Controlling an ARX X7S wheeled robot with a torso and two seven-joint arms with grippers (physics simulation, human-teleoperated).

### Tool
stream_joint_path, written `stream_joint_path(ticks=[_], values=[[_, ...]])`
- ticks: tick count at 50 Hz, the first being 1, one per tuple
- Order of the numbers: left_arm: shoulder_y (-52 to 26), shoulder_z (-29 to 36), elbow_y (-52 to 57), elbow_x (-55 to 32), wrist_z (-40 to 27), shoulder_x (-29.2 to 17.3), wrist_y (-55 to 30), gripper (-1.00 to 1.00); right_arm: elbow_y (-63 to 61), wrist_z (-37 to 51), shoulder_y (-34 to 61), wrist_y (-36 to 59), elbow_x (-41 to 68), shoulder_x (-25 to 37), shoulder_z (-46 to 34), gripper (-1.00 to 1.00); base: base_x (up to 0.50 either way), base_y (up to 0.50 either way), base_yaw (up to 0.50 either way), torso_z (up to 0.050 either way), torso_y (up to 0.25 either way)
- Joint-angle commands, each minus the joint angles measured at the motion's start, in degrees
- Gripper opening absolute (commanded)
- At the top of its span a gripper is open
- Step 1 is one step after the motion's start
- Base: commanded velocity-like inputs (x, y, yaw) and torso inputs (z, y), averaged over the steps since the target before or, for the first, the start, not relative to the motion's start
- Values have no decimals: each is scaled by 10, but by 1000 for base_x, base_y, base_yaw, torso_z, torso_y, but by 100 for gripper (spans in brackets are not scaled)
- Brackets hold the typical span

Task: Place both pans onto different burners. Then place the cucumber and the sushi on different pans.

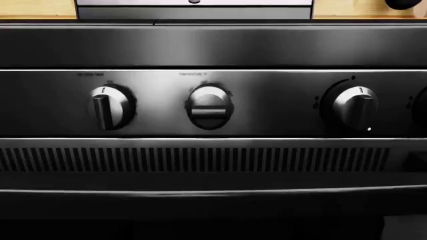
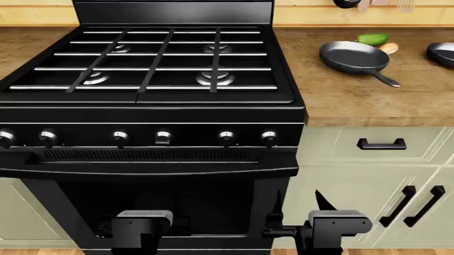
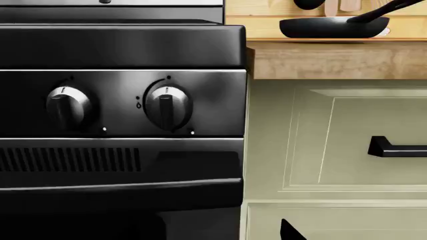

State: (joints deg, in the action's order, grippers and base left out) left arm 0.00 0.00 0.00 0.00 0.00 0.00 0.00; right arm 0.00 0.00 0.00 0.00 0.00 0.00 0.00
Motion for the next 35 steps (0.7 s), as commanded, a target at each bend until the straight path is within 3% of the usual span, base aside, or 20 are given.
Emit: stream_joint_path(ticks=[1,13,35], values=[[-5,17,-12,-3,-3,-12,2,100,11,8,4,-3,-2,10,-21,100,0,0,0,0,0],[-8,41,-35,-26,-8,-30,22,100,30,41,0,-31,-21,30,-58,100,0,0,0,0,0],[-7,66,-28,-37,-22,-47,15,100,30,59,1,-21,3,45,-76,100,0,0,0,50,0]])
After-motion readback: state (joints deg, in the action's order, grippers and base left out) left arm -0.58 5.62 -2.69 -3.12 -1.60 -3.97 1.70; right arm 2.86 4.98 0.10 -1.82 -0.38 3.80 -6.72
